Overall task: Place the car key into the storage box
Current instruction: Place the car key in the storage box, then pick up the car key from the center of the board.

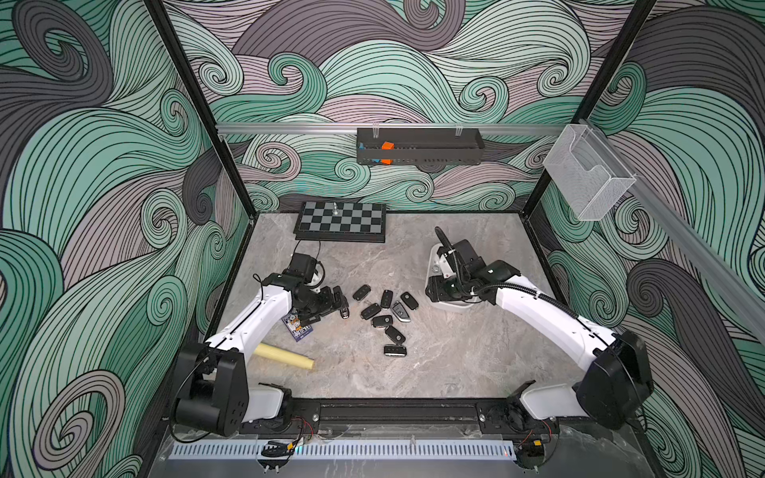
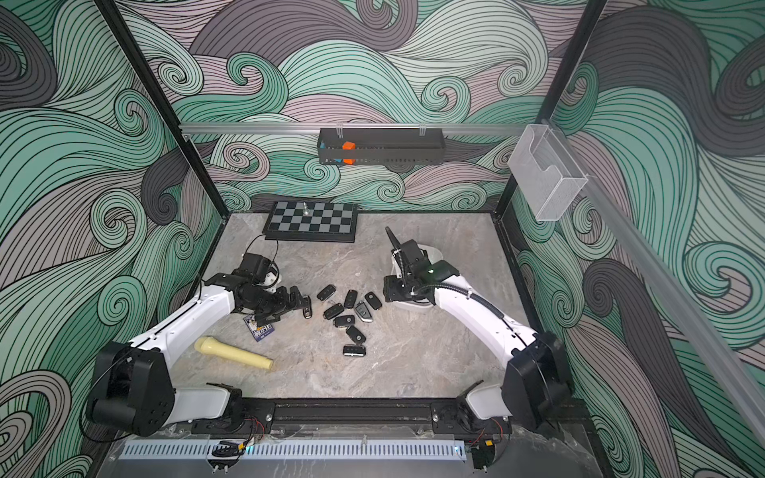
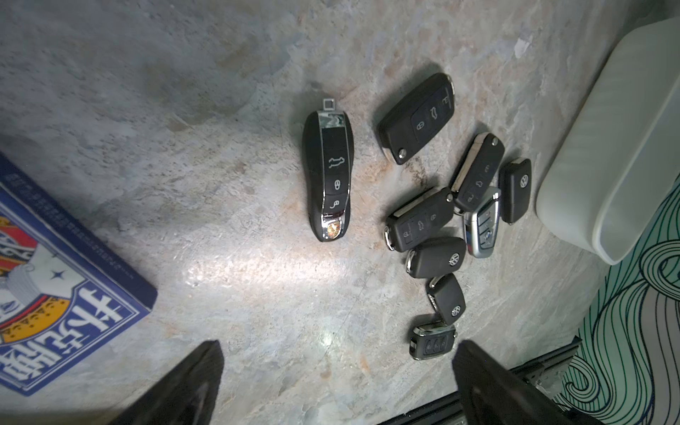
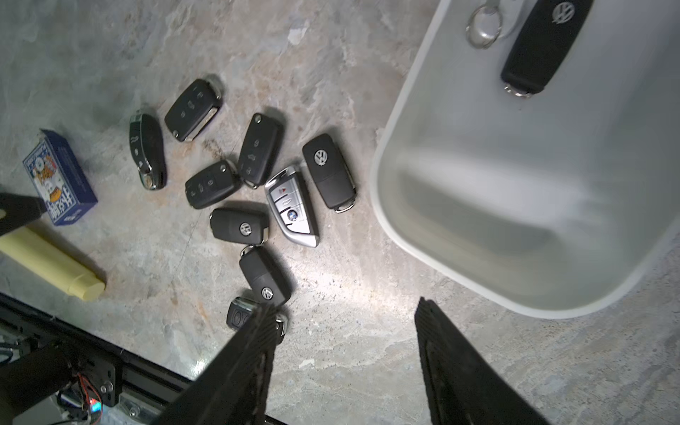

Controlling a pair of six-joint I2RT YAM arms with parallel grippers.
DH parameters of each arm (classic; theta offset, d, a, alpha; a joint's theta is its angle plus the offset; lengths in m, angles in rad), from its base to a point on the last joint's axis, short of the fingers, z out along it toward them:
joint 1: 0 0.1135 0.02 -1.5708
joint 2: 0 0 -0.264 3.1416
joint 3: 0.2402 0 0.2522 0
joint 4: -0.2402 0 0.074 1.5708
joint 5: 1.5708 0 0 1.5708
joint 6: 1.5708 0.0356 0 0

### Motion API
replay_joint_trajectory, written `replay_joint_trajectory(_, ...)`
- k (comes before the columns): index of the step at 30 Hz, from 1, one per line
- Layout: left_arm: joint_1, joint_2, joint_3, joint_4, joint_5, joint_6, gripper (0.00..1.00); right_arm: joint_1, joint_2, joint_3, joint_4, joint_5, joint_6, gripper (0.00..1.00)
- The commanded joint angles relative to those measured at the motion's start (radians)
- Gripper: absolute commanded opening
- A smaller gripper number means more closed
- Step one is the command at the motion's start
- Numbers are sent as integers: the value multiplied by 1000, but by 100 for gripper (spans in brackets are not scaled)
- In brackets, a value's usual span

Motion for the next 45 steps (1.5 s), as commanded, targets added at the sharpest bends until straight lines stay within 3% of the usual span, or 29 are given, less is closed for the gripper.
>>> replay_joint_trajectory(1, -5, -15, 36, -56, 12, 42, 99, 52, -9, -35, 41, -30, 23, 62)
replay_joint_trajectory(14, -5, -34, 31, -53, 7, 39, 99, 211, 200, 16, 86, -20, -2, 61)
replay_joint_trajectory(28, -1, -109, 5, -98, -83, 59, 99, 220, 458, 195, 49, 59, -78, 59)
replay_joint_trajectory(45, -1, -115, 18, -110, -115, 71, 99, 220, 581, 268, 7, 153, -141, 57)
